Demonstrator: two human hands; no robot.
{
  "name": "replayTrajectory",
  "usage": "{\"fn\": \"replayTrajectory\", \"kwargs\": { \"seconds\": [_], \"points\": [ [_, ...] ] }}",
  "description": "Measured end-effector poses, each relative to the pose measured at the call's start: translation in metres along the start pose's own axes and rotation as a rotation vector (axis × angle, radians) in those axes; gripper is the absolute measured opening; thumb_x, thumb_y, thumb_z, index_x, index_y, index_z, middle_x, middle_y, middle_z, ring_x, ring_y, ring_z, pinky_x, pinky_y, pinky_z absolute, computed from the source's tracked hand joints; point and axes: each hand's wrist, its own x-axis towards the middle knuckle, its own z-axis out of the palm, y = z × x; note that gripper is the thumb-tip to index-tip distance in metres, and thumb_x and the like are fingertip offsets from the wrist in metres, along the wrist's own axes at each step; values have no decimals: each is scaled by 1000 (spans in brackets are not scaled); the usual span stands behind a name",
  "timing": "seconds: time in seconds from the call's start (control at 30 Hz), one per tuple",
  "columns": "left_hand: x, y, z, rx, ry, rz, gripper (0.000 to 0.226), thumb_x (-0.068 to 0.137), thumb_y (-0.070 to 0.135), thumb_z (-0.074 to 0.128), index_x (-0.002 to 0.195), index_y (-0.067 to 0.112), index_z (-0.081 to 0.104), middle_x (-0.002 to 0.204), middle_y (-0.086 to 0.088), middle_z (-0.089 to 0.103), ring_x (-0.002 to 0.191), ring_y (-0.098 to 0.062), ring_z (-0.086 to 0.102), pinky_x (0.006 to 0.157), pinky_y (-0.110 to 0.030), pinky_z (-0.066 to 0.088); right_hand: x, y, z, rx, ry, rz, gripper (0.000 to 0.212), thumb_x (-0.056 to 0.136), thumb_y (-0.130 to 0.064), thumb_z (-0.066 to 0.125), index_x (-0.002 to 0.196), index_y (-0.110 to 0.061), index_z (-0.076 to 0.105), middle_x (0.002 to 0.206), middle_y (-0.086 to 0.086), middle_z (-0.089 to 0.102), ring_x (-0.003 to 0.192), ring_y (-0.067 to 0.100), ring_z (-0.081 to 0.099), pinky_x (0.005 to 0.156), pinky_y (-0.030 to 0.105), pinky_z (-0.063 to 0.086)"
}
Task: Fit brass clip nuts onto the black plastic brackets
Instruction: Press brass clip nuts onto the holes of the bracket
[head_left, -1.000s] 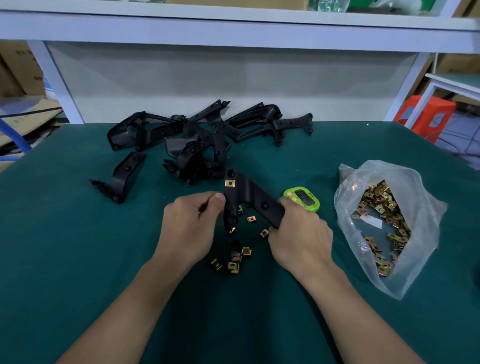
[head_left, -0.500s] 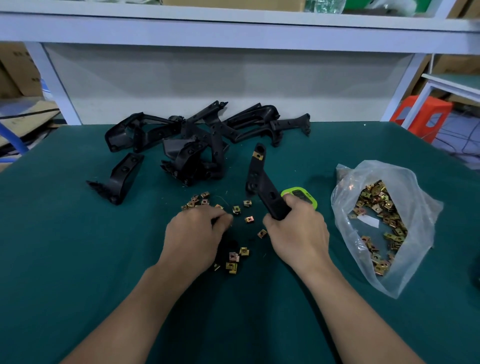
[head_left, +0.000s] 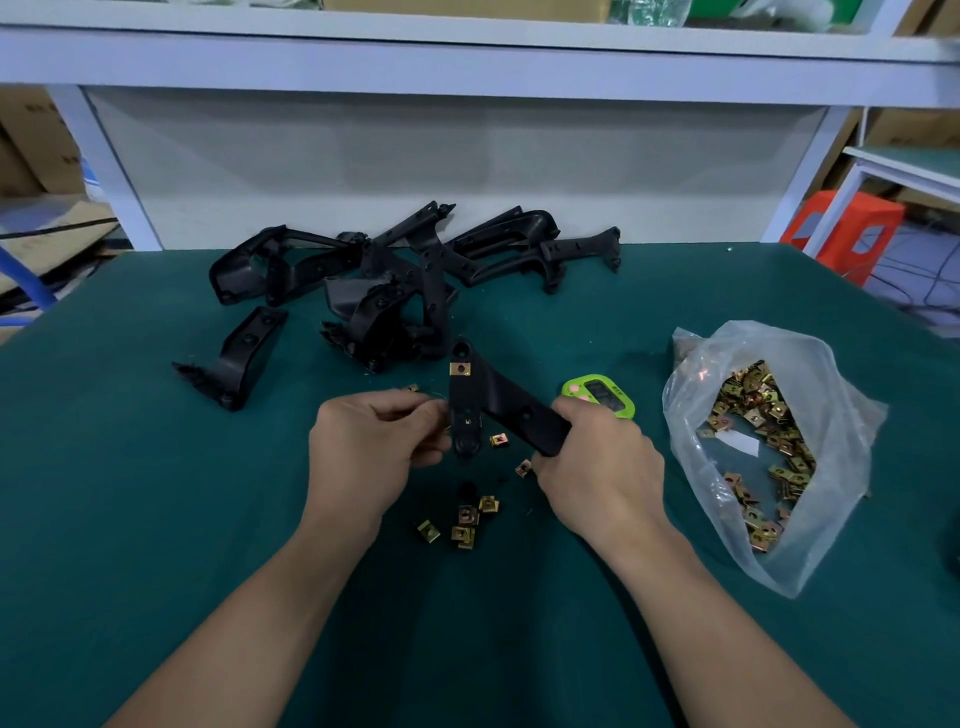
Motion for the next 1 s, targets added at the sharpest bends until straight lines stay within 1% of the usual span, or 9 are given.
{"fn": "replayTrajectory", "kwargs": {
  "seconds": [0.07, 0.13, 0.2, 0.27, 0.4, 0.53, 0.63, 0.77, 1.0],
  "points": [
    [-1, 1, 1, -79, -31, -31, 15, 89, 6, 77, 78, 16, 82, 73, -13, 77, 61, -18, 74, 52, -23, 56, 0, 1, -1, 3, -6, 2, 24, 75, -33, 75, 82, -31, 52, 59, -13, 45, 66, 27, 49, 61, 32, 36],
    [-2, 2, 1, -149, -63, -59, 9, 90, 3, 75, 87, 10, 80, 78, -14, 78, 62, -18, 73, 53, -22, 56, 1, 2, -1, 4, 0, 5, 26, 76, -33, 75, 80, -33, 50, 59, -13, 45, 66, 27, 49, 61, 32, 36],
    [-2, 2, 1, -194, -84, -72, 10, 90, 1, 73, 98, 5, 77, 84, -15, 78, 66, -19, 74, 58, -22, 58, 1, 2, 0, 8, 4, 9, 26, 76, -32, 75, 79, -33, 49, 59, -13, 45, 66, 27, 49, 61, 32, 36],
    [-1, 2, 0, -218, -98, -68, 13, 88, -3, 74, 98, 5, 77, 86, -15, 78, 70, -19, 74, 63, -21, 58, 1, 2, 1, 13, 6, 11, 26, 76, -31, 74, 79, -33, 49, 60, -13, 45, 66, 27, 49, 61, 32, 35],
    [-2, 2, -1, -159, -81, -31, 16, 84, -3, 78, 89, 13, 78, 77, -8, 76, 66, -13, 68, 62, -17, 55, 2, 3, 1, 18, 7, 18, 26, 76, -32, 74, 77, -33, 48, 60, -13, 45, 66, 28, 49, 61, 32, 34],
    [-2, 3, -1, -121, -48, -26, 22, 88, 0, 74, 81, 20, 82, 72, -4, 75, 63, -9, 67, 59, -15, 53, 2, 4, 2, 13, 18, 19, 24, 75, -32, 74, 78, -33, 50, 58, -13, 43, 65, 27, 47, 60, 31, 33],
    [-2, 4, 0, -90, -49, -23, 27, 91, 3, 71, 83, 26, 83, 71, -2, 74, 63, -7, 66, 60, -14, 52, 2, 4, 1, 11, 20, 20, 23, 75, -32, 74, 80, -34, 51, 59, -13, 43, 66, 27, 48, 60, 31, 34],
    [-2, 3, 0, -95, -62, -25, 30, 96, 4, 65, 86, 26, 82, 73, -5, 74, 67, -13, 68, 66, -20, 57, 2, 3, 1, 29, 1, 30, 21, 76, -31, 73, 81, -34, 53, 61, -13, 45, 68, 29, 50, 61, 32, 36],
    [-4, 1, -2, -10, -78, 21, 34, 84, 2, 76, 86, 36, 81, 68, 4, 71, 64, -7, 62, 68, -15, 54, 2, 3, -2, 40, -7, 45, 15, 75, -29, 69, 83, -31, 56, 63, -11, 49, 69, 30, 53, 61, 32, 36]
  ]
}}
